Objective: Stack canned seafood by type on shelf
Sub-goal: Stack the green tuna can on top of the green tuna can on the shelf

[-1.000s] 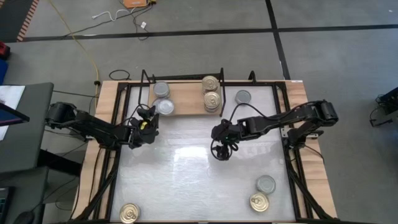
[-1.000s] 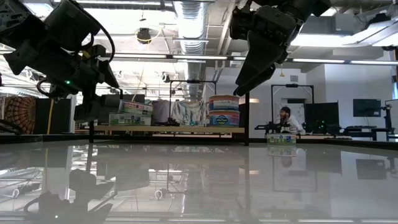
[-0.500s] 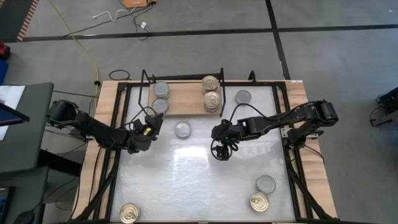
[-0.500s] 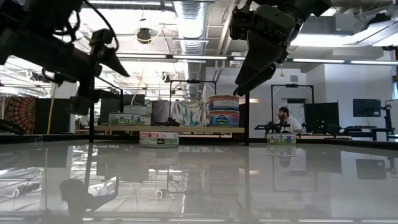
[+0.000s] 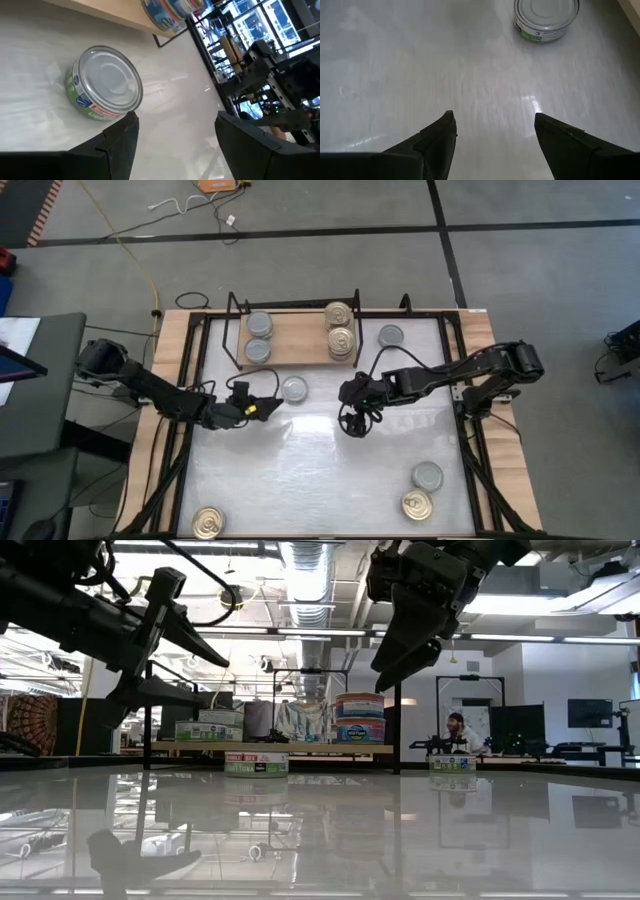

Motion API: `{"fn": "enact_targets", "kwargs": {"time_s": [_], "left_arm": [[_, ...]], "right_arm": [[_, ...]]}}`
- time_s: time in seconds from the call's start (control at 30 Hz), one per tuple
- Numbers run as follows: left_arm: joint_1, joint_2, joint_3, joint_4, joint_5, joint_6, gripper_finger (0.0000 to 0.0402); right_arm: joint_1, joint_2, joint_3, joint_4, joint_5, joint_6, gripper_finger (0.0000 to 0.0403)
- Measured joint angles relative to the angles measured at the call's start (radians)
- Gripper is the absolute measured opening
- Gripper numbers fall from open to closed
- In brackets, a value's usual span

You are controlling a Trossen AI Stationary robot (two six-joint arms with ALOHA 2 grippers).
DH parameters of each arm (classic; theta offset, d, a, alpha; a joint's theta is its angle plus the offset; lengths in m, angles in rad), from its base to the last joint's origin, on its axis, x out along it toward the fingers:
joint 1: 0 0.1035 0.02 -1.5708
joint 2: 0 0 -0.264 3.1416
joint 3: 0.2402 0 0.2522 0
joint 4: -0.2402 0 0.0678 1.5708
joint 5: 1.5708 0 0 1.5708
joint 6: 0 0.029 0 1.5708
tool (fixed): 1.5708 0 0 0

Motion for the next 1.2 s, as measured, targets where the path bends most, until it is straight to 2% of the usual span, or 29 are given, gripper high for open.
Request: {"fn": "enact_targets", "kwargs": {"time_s": [0.17,0.3,0.6,0.7,0.9,1.03,1.2], "left_arm": [[0.006,0.0,0.0,-0.003,0.007,-0.022,0.0252],[0.004,0.0,0.0,-0.022,0.014,0.063,0.0251],[0.003,0.0,0.0,-0.047,0.062,0.216,0.0251],[0.003,-0.007,0.0,-0.086,0.093,0.21,0.0251],[0.003,-0.064,0.0,-0.168,0.213,0.194,0.0251],[0.0,-0.118,0.0,-0.24,0.265,0.181,0.0251],[-0.009,-0.173,0.0,-0.318,0.291,0.167,0.0251]], "right_arm": [[0.0,0.0,0.0,0.037,0.0,0.0,0.0292],[0.0,0.0,0.0,0.061,0.0,0.021,0.0292],[0.0,0.012,0.0,0.14,0.038,0.378,0.0292],[0.0,0.056,0.001,0.167,0.095,0.539,0.0292],[-0.017,0.236,0.022,0.27,0.098,0.816,0.0292],[-0.047,0.328,0.089,0.287,0.109,0.886,0.0292],[-0.102,0.411,0.189,0.307,0.137,0.894,0.0291]]}}
